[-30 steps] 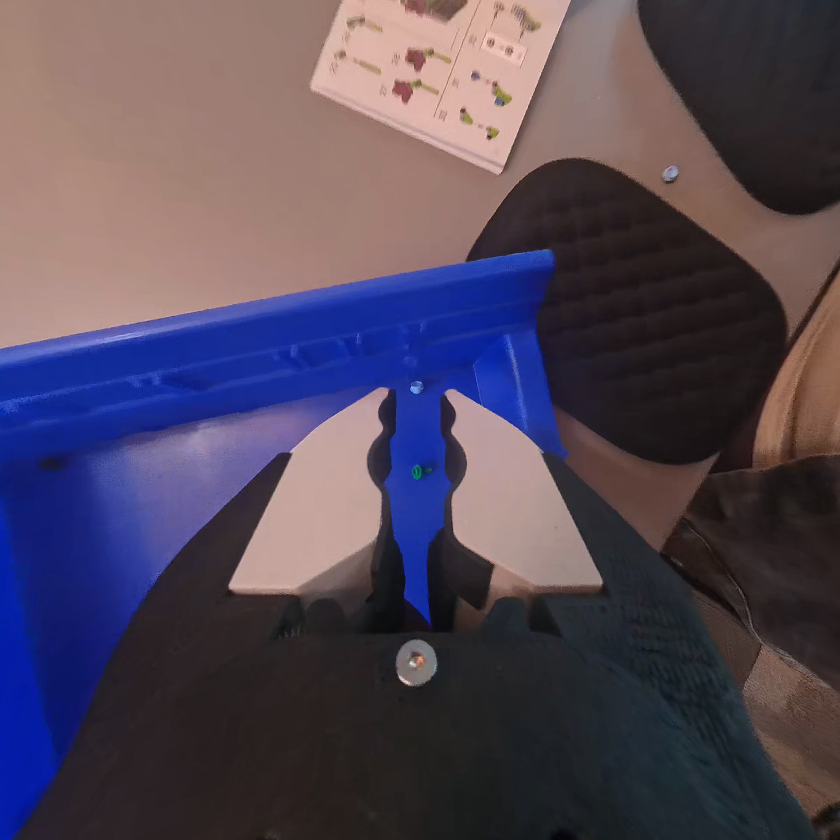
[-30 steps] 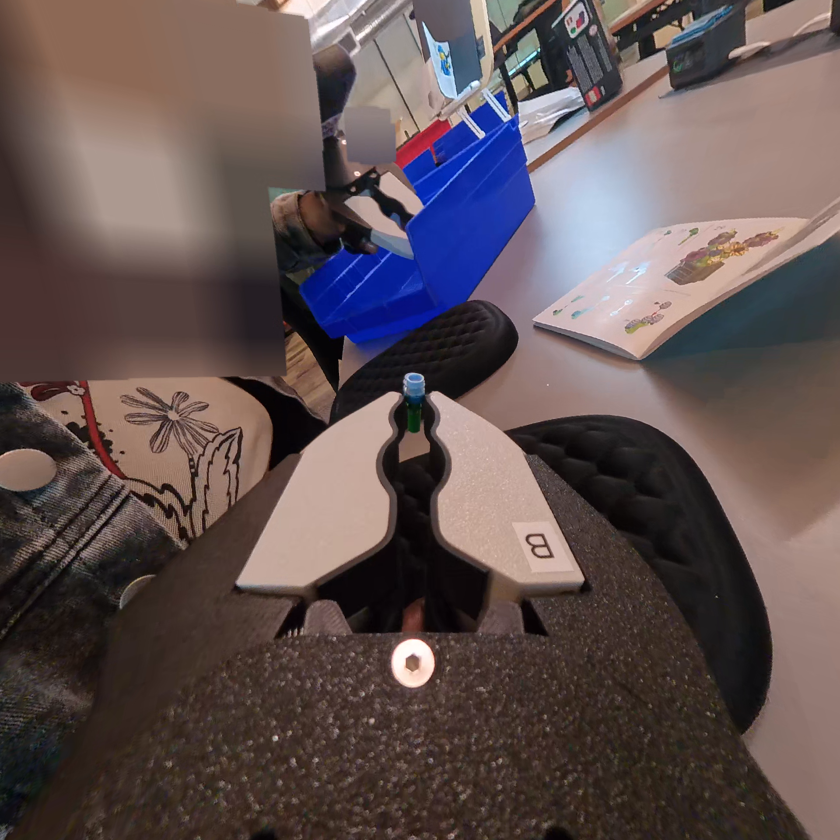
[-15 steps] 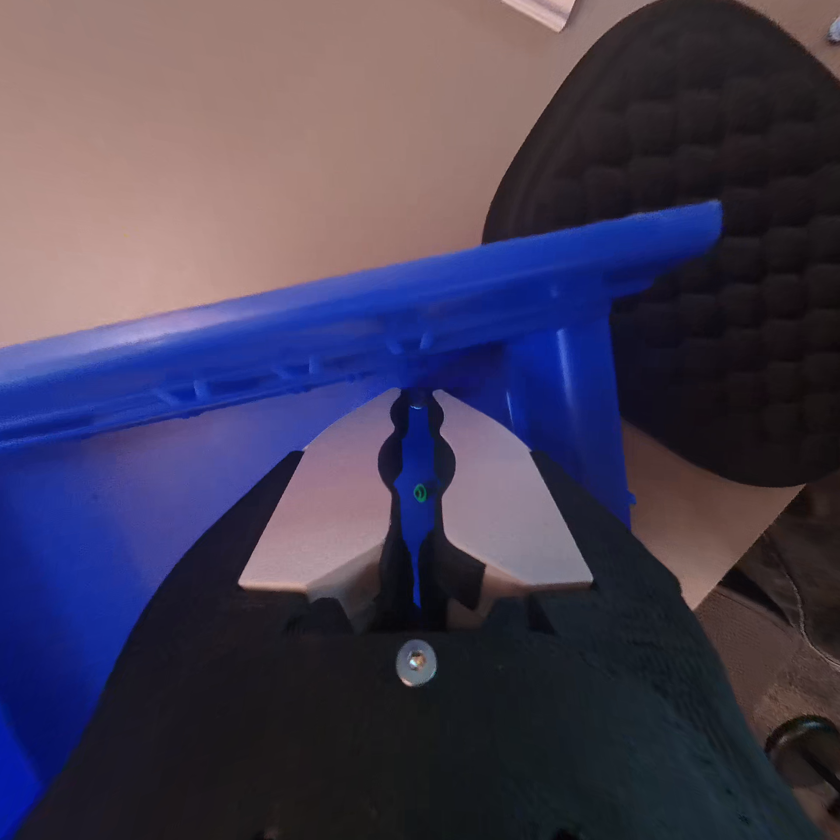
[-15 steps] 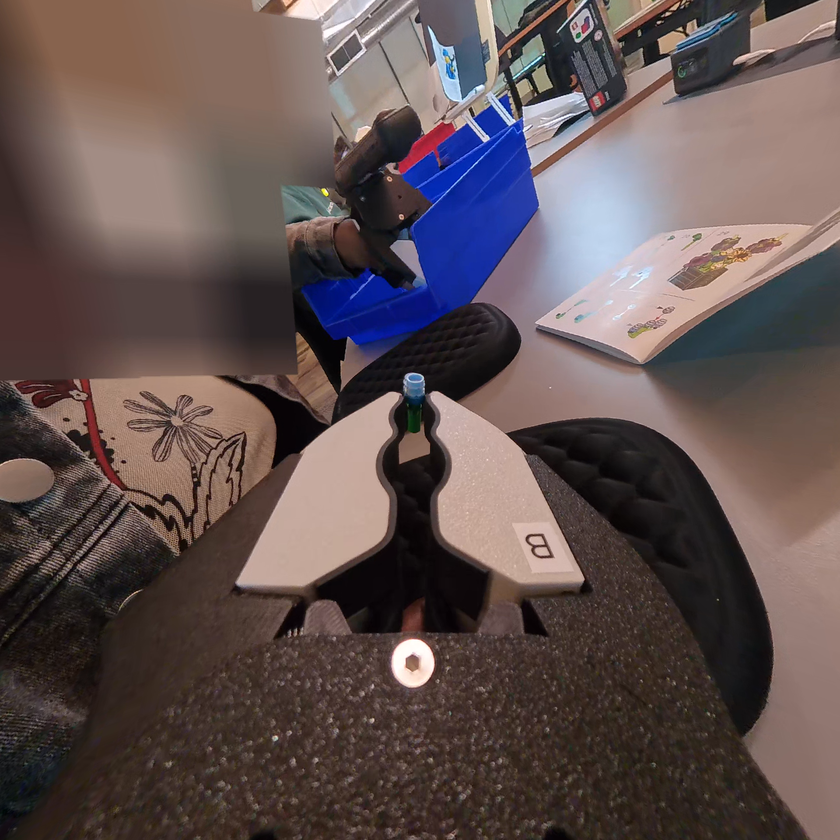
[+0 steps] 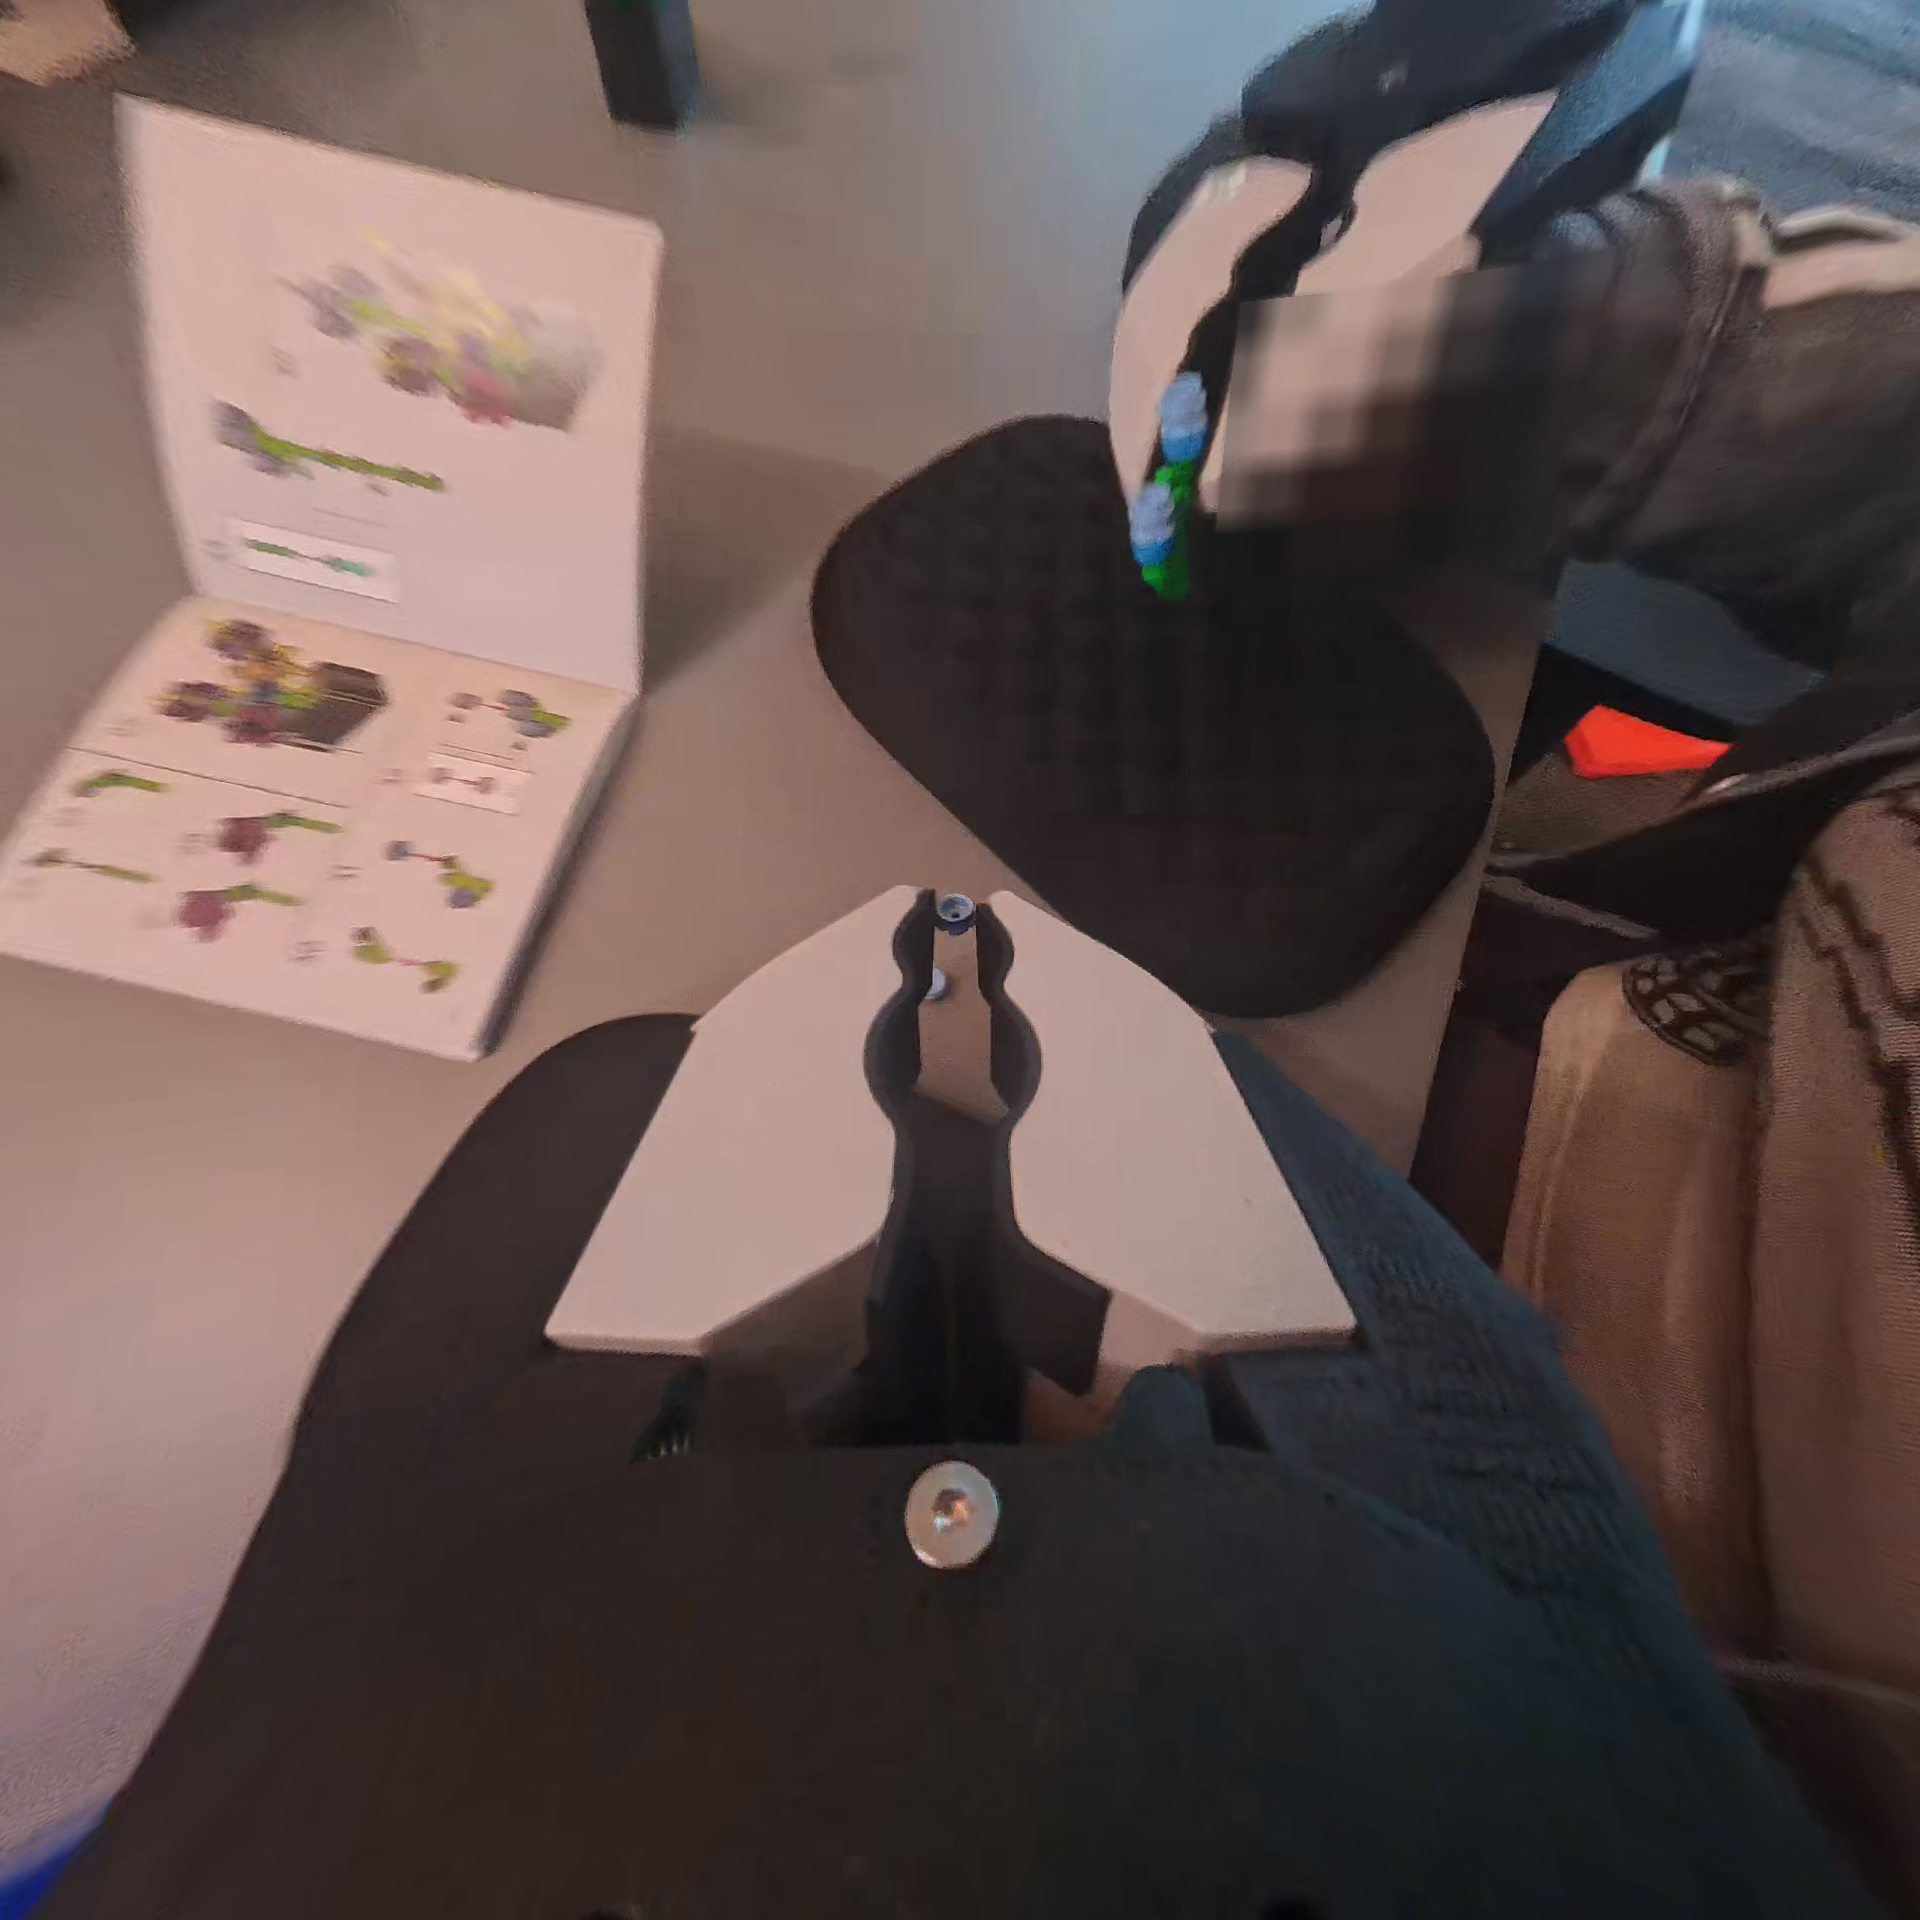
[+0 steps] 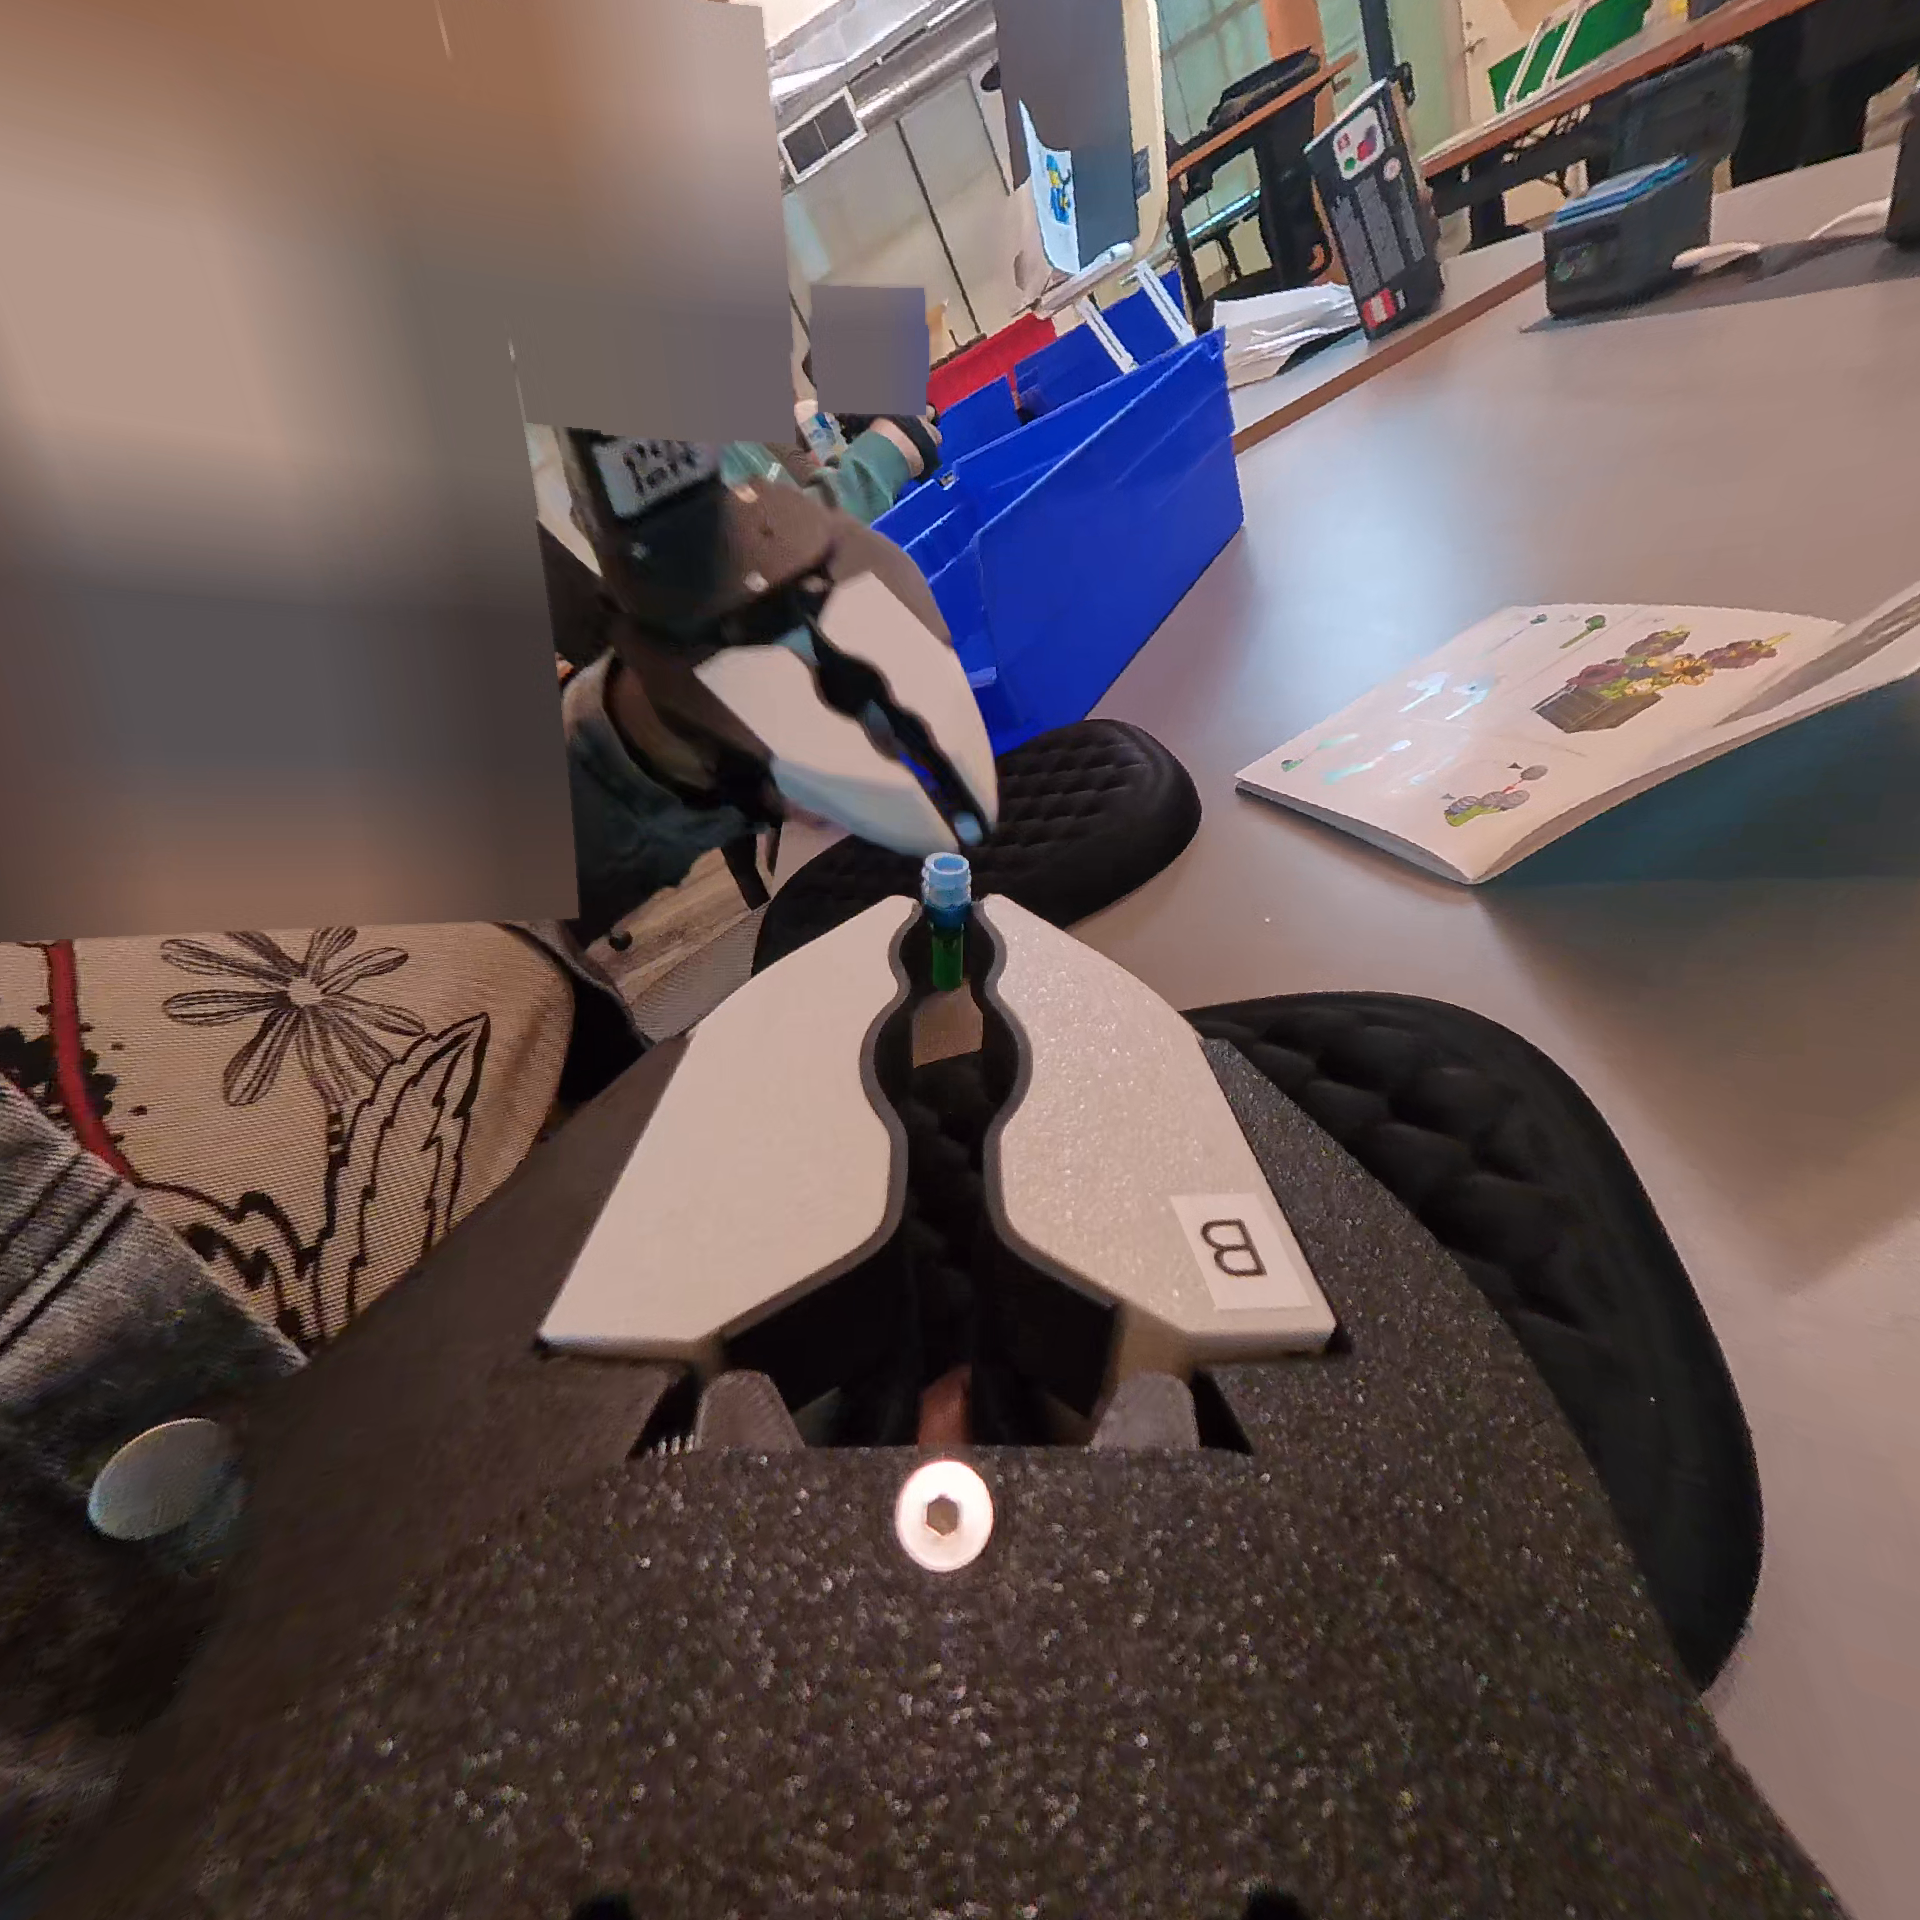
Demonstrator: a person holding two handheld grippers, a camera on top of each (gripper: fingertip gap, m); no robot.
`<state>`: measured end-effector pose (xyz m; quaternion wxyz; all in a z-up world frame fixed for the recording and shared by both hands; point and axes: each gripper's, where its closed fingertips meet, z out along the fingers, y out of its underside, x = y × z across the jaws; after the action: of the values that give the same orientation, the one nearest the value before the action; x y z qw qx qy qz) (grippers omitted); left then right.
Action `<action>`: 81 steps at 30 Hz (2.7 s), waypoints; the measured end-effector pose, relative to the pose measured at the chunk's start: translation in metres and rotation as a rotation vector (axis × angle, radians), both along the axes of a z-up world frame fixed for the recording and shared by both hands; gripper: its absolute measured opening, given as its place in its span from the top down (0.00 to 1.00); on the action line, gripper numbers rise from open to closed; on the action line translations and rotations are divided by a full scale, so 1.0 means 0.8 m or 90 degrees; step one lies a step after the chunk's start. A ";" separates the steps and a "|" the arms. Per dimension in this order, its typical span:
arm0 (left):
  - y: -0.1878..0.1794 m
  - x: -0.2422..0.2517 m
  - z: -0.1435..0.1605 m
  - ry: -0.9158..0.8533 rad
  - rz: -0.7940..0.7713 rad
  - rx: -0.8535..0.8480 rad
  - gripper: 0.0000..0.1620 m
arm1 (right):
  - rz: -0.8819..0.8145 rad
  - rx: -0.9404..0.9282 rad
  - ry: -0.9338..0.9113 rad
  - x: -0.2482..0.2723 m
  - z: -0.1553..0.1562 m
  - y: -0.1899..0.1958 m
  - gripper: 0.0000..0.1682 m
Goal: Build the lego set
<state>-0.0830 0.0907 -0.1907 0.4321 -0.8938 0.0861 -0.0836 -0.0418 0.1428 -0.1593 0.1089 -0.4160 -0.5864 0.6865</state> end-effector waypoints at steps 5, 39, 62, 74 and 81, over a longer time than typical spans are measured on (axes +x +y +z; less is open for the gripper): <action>0.005 0.015 -0.037 0.025 -0.026 -0.058 0.95 | -0.002 0.018 0.010 0.001 0.000 -0.003 0.96; 0.037 0.049 0.100 -0.386 -0.066 0.324 0.89 | 0.019 -0.113 0.078 -0.024 0.077 -0.033 0.96; -0.046 -0.017 0.096 -0.320 0.059 0.470 0.97 | 0.199 0.579 -0.130 -0.045 -0.084 -0.081 0.93; -0.045 -0.018 0.094 -0.335 0.057 0.464 0.96 | 0.108 0.583 -0.110 -0.048 -0.077 -0.061 0.96; -0.042 -0.017 0.090 -0.337 0.057 0.448 0.96 | -0.113 0.519 -0.125 -0.010 -0.073 0.051 0.96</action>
<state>-0.0969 0.0574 -0.1183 0.7207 -0.6426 -0.0429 -0.2567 -0.0497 0.1834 -0.2176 0.2665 -0.4511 -0.7795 0.3434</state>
